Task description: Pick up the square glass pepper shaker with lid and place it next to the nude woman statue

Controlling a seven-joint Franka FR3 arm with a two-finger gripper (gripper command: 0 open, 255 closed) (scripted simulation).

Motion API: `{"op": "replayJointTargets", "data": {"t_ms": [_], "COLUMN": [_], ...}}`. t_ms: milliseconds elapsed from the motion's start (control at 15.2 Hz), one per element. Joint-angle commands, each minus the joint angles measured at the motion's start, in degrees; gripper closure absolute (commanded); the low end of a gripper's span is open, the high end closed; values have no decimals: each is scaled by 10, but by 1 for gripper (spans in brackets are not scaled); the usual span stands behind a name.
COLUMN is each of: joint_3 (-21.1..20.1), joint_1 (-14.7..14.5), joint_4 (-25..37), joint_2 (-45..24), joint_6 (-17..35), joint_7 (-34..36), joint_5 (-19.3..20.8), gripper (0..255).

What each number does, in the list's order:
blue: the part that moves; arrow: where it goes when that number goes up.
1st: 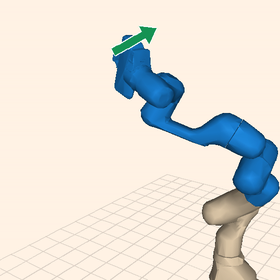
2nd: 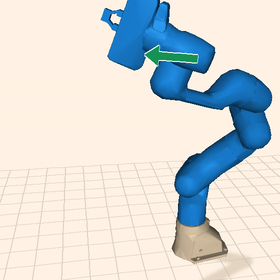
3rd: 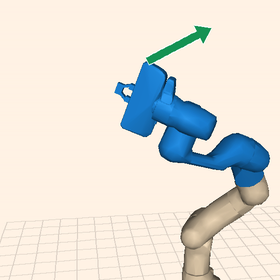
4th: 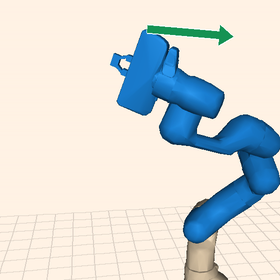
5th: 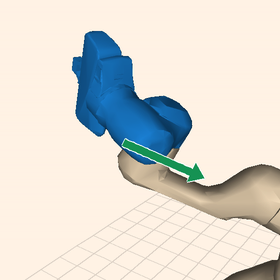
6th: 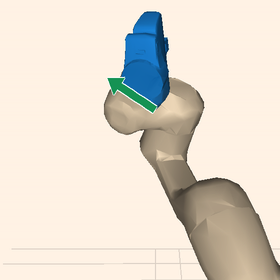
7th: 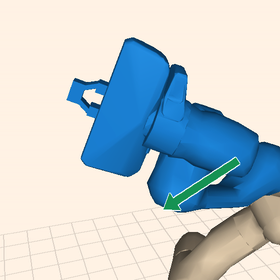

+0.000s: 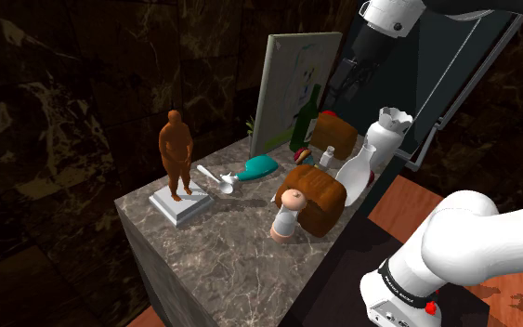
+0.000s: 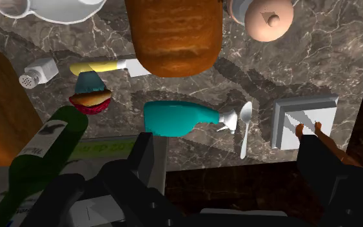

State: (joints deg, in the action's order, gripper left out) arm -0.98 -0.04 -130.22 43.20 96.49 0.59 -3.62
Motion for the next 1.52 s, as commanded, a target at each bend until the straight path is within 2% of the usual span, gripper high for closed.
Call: {"op": "replayJointTargets", "data": {"t_ms": [0,726,1122,1452], "joint_3": [0,117,183,238], "joint_1": [0,31,42,45], "joint_4": [0,-70,-72,-54], "joint_2": [0,-73,-152,-236], "joint_6": [0,117,183,234], "joint_7": [0,-135,-213,-285], "joint_5": [0,41,49,36], "gripper": [0,0,0,0]}}
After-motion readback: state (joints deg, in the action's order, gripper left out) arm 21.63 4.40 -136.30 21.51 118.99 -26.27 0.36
